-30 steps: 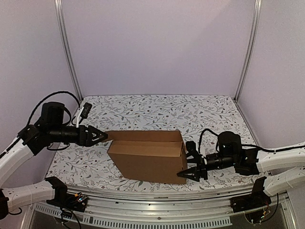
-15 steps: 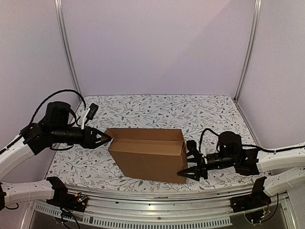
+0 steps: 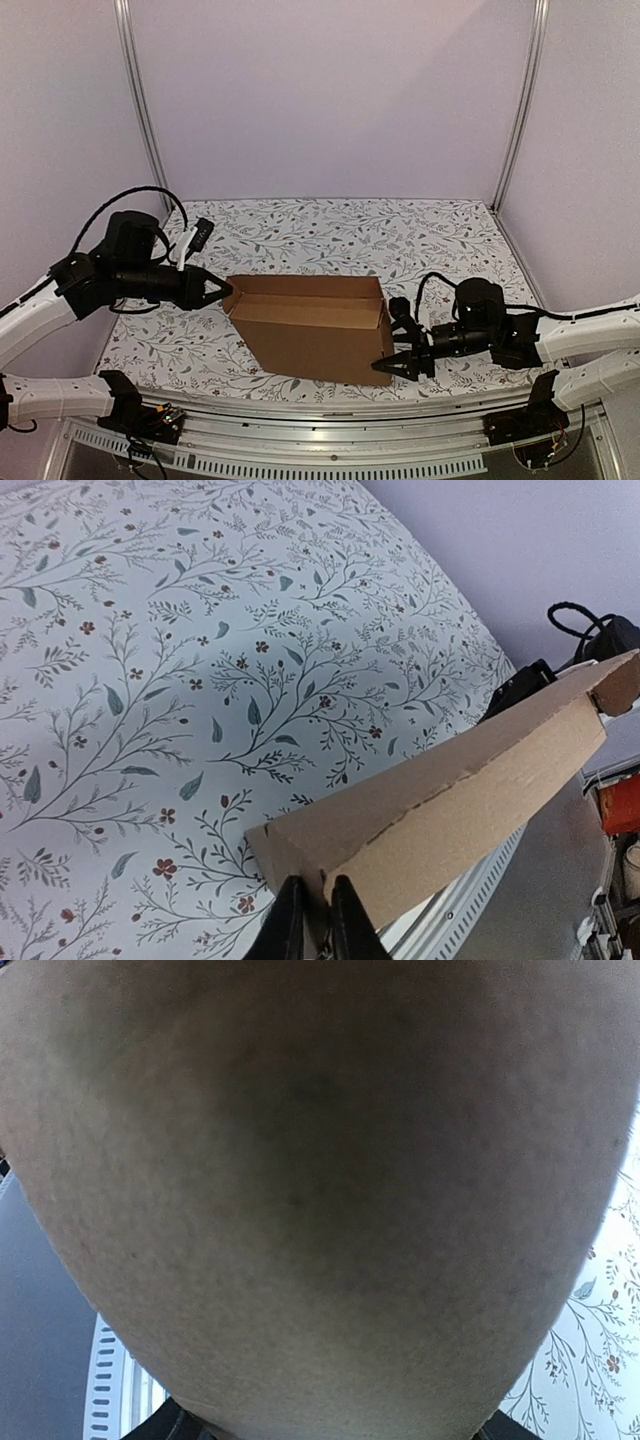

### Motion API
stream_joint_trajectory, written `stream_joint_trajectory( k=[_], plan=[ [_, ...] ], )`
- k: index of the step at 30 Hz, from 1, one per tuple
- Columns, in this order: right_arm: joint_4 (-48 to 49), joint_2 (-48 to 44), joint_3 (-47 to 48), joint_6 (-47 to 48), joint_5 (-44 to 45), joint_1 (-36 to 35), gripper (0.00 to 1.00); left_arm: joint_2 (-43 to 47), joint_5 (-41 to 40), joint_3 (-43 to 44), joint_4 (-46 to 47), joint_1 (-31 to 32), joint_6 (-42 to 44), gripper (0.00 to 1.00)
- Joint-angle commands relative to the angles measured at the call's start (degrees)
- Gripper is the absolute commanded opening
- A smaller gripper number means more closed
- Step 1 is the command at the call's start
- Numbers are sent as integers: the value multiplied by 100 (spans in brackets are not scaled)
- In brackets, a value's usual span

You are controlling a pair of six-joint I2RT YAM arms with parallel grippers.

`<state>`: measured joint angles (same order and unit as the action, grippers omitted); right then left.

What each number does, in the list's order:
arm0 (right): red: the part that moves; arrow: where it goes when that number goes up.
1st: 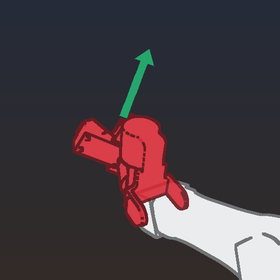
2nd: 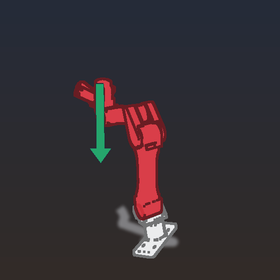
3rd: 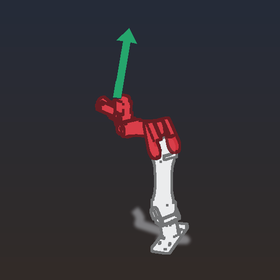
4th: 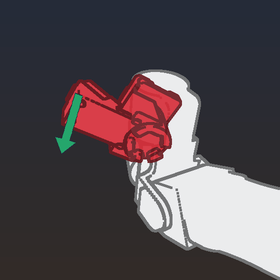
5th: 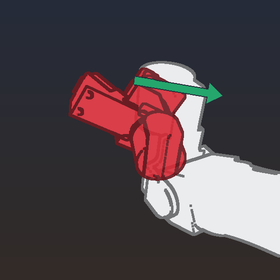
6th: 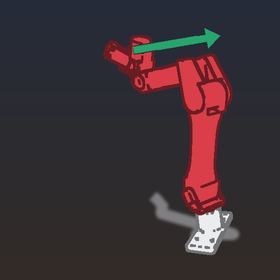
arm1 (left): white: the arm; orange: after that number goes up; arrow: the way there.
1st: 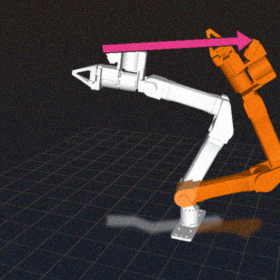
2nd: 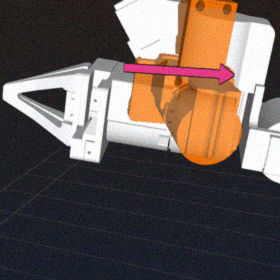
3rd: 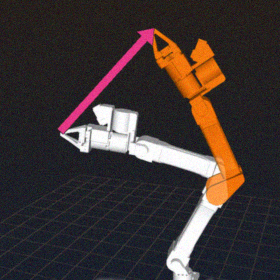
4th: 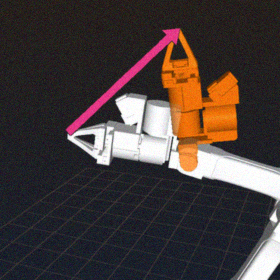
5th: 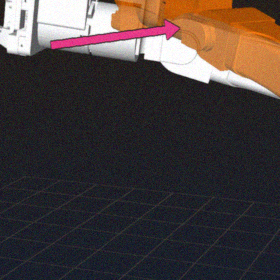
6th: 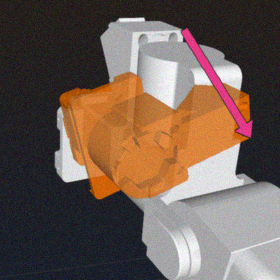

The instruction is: Fold the paper box

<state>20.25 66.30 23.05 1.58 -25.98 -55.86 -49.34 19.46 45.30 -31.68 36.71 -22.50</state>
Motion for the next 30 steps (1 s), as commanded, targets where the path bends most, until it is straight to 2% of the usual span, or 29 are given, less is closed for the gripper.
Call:
stream_joint_trajectory(
  k=[1,14,30],
  plan=[
    [335,5,-102,39,198,4,17,-111,-37,211,-73,171,-19,7],
    [446,208,-168,407,843,-311,13,-481,-171,512,-215,307,15,0],
    [454,451,-222,849,1372,-534,11,-821,-103,796,-427,337,62,0]
  ],
)
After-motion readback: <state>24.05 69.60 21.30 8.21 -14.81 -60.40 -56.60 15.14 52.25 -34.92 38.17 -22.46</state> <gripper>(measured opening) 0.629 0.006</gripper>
